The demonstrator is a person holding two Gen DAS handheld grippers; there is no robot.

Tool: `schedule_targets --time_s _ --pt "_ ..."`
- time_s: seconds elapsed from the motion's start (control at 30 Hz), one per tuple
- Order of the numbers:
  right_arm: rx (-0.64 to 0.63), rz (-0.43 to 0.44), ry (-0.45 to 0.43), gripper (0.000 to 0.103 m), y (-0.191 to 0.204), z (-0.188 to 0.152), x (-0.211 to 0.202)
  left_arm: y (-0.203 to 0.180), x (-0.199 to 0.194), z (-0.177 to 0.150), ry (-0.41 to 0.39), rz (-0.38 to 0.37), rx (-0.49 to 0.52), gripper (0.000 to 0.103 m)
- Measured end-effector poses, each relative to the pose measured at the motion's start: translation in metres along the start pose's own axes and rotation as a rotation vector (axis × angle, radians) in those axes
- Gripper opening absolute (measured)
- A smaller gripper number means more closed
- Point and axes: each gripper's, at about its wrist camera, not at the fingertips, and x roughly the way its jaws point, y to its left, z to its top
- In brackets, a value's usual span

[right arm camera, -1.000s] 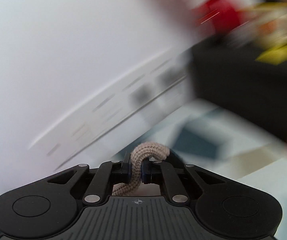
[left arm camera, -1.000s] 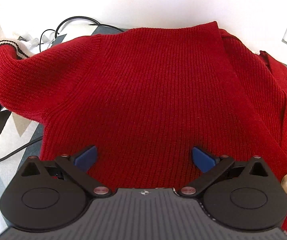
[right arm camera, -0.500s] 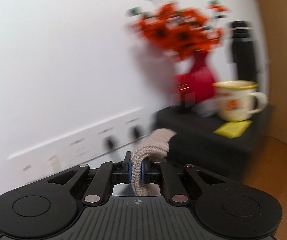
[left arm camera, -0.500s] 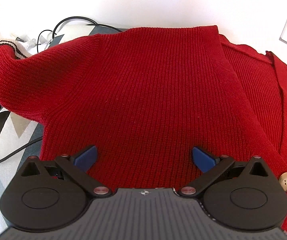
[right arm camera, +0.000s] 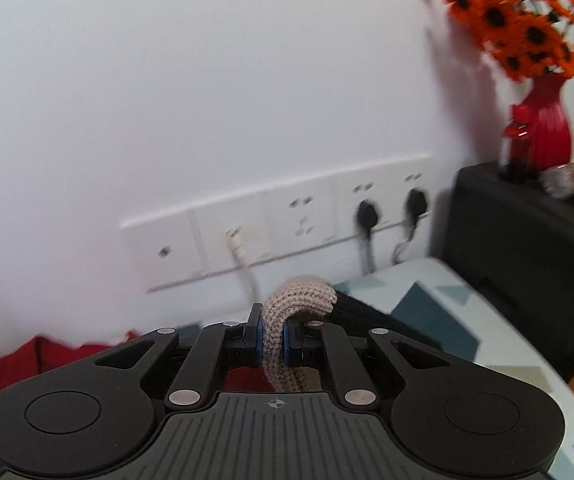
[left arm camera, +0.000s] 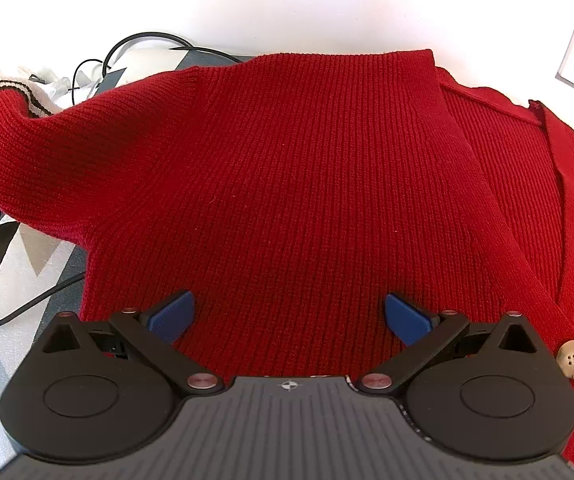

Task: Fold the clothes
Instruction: 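Carry the sleeve with the right gripper and lay it on the cardigan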

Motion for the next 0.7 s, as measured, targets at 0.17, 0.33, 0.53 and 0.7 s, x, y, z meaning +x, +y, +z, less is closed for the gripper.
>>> schedule_targets --time_s 0.17,0.33,0.53,0.7 --pt "-0.155 0.264 0.199 0.01 0.035 -0.032 0.016 -0.001 -0.001 -0.001 -0.01 0.003 -0.001 0.103" --pt "-0.287 0.431 0.342 0.049 0.061 -0.067 0.013 -0.001 -0.001 -0.001 -0.011 0.002 0.001 0.103" --pt "-0.1 0.288 0.189 0.068 -0.009 -0.037 0.007 -0.001 -0.002 -0.002 -0.022 0.006 -0.002 0.103" --pt "0.091 0.003 0.173 0.068 -0.08 -0.025 0.043 -0.001 -0.003 -0.002 -0.028 0.01 -0.005 0.103"
